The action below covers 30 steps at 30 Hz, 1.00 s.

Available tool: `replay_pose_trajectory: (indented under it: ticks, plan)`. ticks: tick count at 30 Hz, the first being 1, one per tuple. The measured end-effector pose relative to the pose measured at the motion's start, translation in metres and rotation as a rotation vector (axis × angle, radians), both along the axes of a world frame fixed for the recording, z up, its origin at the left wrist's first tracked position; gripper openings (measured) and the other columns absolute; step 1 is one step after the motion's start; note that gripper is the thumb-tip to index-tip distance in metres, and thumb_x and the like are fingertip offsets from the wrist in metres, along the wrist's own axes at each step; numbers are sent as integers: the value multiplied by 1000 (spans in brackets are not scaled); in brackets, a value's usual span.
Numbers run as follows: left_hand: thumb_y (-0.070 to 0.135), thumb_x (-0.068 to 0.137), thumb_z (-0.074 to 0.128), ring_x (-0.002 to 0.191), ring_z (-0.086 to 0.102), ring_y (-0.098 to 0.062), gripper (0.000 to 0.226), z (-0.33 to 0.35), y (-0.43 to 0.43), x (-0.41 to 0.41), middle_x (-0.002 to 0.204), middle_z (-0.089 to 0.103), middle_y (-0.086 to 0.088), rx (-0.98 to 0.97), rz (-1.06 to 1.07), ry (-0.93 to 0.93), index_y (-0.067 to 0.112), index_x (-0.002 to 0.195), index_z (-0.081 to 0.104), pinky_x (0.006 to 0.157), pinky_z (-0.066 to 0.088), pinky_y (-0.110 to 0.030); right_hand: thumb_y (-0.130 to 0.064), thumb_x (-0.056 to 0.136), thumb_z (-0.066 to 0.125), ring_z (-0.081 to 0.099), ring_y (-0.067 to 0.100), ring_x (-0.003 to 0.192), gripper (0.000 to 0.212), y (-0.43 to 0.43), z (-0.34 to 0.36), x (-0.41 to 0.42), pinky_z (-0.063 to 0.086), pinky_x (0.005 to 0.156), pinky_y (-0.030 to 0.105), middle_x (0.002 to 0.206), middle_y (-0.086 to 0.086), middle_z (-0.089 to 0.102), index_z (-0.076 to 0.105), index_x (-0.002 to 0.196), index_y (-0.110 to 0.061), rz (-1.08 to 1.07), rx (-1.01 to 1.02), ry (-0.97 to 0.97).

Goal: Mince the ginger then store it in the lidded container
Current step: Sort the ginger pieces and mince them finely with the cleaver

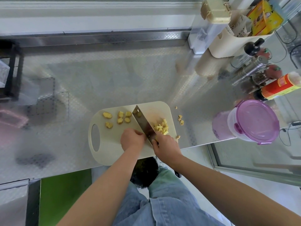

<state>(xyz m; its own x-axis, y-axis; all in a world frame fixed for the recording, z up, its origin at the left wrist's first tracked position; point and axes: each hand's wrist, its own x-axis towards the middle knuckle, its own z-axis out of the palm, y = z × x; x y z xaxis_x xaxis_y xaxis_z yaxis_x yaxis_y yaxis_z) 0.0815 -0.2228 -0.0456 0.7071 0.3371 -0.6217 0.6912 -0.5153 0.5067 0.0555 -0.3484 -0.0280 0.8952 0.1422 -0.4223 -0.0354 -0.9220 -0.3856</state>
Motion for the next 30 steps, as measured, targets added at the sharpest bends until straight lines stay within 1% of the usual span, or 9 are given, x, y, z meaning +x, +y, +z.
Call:
replay_pose_trajectory:
  ticks: [5, 8, 11, 13, 16, 19, 22, 25, 30]
  plan:
    - [22, 76, 72, 78, 66, -21, 6, 0, 0, -2, 78, 72, -2, 10, -2, -21, 18, 79, 77, 62, 42, -23, -26, 98, 42, 53, 30, 70, 20, -8, 0, 12, 43, 59, 34, 72, 8, 52, 52, 100, -9, -134, 52, -40]
    - [21, 76, 71, 73, 65, -21, 7, -2, 1, -4, 72, 70, -2, -4, -2, -43, 17, 72, 75, 61, 42, -23, -26, 97, 43, 52, 29, 66, 25, -15, 3, 17, 43, 58, 34, 71, 10, 53, 54, 106, -6, -141, 73, -41]
    - [22, 79, 66, 69, 65, -24, 18, -2, 5, -9, 66, 69, -4, -13, -32, -88, 13, 66, 74, 57, 42, -26, -27, 97, 45, 56, 30, 67, 24, -12, 6, 12, 51, 62, 43, 73, 14, 58, 54, 99, -4, -143, 139, -40]
    - [22, 83, 62, 74, 65, -22, 18, -1, 9, -12, 73, 71, -2, 24, -23, -126, 14, 73, 75, 60, 41, -27, -29, 96, 45, 56, 29, 70, 25, -4, 6, 7, 51, 63, 42, 75, 14, 60, 55, 96, -5, -154, 164, -37]
    - [22, 85, 59, 83, 62, -19, 17, -1, 14, -16, 87, 71, 1, 86, -10, -166, 13, 88, 74, 66, 39, -25, -29, 97, 45, 56, 29, 75, 26, 10, 2, 1, 48, 66, 37, 81, 13, 61, 57, 104, -7, -176, 186, -6]
    - [22, 89, 57, 87, 60, -20, 15, -1, 17, -20, 90, 65, 3, 123, -54, -175, 13, 94, 69, 68, 36, -25, -30, 98, 43, 54, 27, 74, 27, 13, -2, -5, 46, 66, 36, 79, 11, 58, 56, 107, -8, -184, 165, 21]
    - [20, 90, 56, 80, 54, -17, 12, -3, 18, -21, 85, 60, 3, 116, -61, -179, 13, 91, 66, 68, 36, -26, -27, 97, 43, 59, 28, 70, 23, 2, -2, -3, 51, 63, 39, 76, 12, 60, 55, 98, -8, -255, 137, 5]
    - [19, 89, 56, 79, 57, -18, 11, -5, 18, -21, 85, 66, 0, 98, -56, -170, 13, 87, 65, 66, 37, -27, -24, 96, 43, 58, 30, 64, 22, -11, 0, 3, 51, 57, 40, 67, 10, 53, 47, 83, -7, -328, 119, -32]
    - [25, 88, 58, 79, 59, -19, 10, 0, 20, -20, 82, 64, 3, 136, -70, -203, 17, 85, 64, 65, 39, -28, -31, 96, 45, 60, 28, 64, 23, -1, 3, 7, 53, 61, 41, 71, 9, 59, 53, 95, -10, -165, 138, 7]
